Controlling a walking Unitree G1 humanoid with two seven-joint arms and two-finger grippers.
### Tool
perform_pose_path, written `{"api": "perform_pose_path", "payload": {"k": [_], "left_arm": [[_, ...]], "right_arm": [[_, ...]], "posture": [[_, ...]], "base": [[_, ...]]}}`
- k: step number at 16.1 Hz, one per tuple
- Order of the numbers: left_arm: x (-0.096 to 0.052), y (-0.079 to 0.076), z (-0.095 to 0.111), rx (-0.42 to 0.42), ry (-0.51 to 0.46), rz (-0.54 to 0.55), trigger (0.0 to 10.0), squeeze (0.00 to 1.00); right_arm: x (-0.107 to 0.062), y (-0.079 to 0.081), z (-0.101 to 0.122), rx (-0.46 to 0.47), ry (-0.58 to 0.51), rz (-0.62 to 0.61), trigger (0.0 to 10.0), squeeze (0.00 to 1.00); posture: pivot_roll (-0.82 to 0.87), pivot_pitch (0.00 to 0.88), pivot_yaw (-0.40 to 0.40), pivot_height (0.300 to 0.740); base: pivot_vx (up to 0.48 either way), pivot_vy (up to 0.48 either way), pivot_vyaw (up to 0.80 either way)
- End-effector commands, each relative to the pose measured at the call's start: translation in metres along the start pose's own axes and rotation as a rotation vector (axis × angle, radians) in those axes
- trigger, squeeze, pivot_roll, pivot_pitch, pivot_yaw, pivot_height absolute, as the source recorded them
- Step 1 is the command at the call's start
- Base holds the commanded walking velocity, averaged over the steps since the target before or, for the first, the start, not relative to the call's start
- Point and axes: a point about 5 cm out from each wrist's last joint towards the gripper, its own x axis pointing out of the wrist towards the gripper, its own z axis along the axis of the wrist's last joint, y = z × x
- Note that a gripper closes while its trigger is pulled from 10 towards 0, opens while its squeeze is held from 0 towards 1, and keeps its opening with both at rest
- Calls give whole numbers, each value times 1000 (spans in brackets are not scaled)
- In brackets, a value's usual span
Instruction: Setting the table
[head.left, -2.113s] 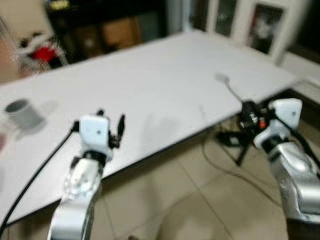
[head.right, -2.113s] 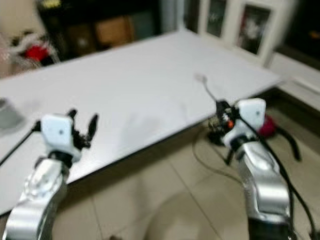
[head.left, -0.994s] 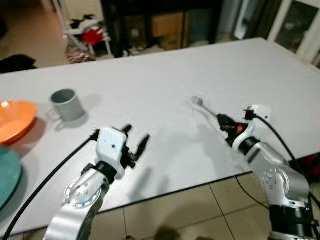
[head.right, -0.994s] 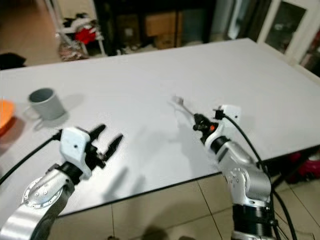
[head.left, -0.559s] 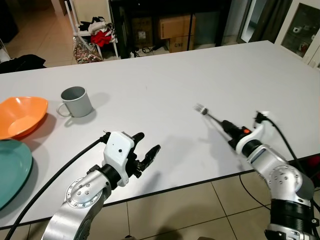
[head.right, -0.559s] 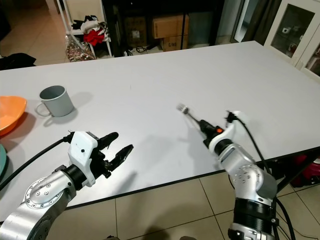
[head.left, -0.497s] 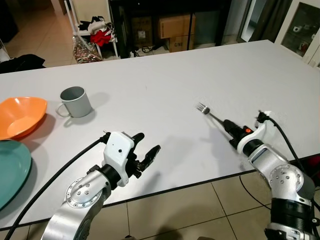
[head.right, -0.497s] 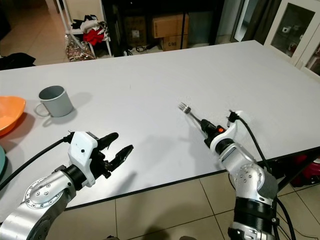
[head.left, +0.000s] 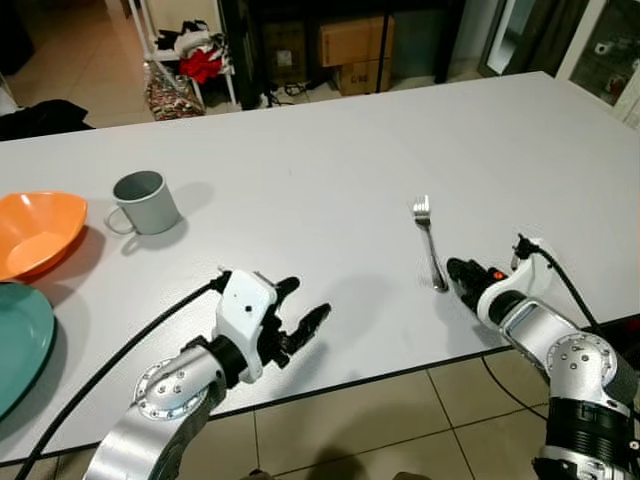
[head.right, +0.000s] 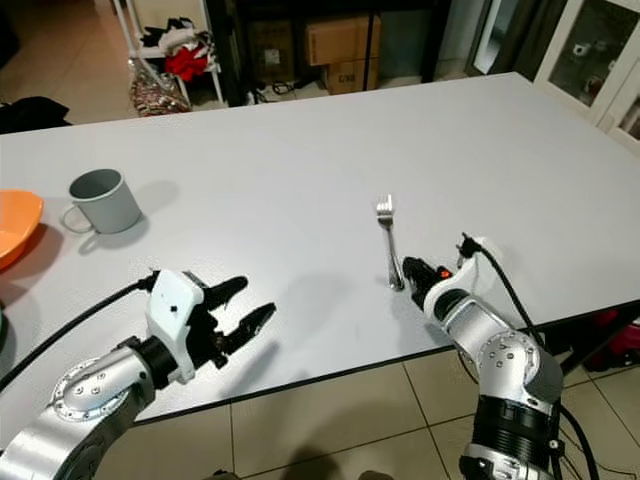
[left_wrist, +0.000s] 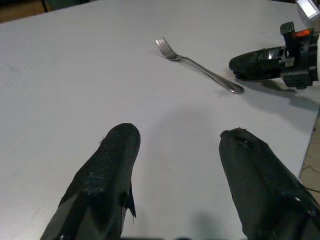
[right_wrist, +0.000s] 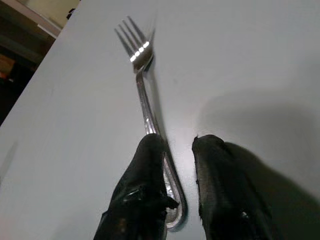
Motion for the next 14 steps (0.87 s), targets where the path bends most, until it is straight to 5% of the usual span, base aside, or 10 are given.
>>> {"api": "perform_pose_path", "payload": {"k": [1,4,6,9,11,14], "left_arm": [[-2,-2,1,9,6,-15,10000,0],[-3,-2,2,11,6,-15,10000,0],[-6,1,3,3,-13,25,10000,0],[-12,12,3,-4,-49,207,10000,0],[-10,9,3,4,-45,205,10000,0],[-9,10,3,32,-42,224,10000,0]], "right_arm": [[-3,-3,0,-2,5,-18,10000,973],[-8,-4,5,-44,-7,-16,10000,984],[-20,6,18,-160,-84,92,10000,1000],[-34,32,17,-486,-149,240,10000,1000],[-22,37,8,-727,-105,191,10000,1000],[-10,44,6,-860,-71,204,10000,1000]], "posture": [[-131,25,52,740],[-128,20,49,740],[-126,19,50,740],[-138,14,68,740],[-134,10,69,740],[-127,0,65,740]], "base": [[0,0,0],[0,0,0],[0,0,0],[0,0,0],[0,0,0],[0,0,0]]}}
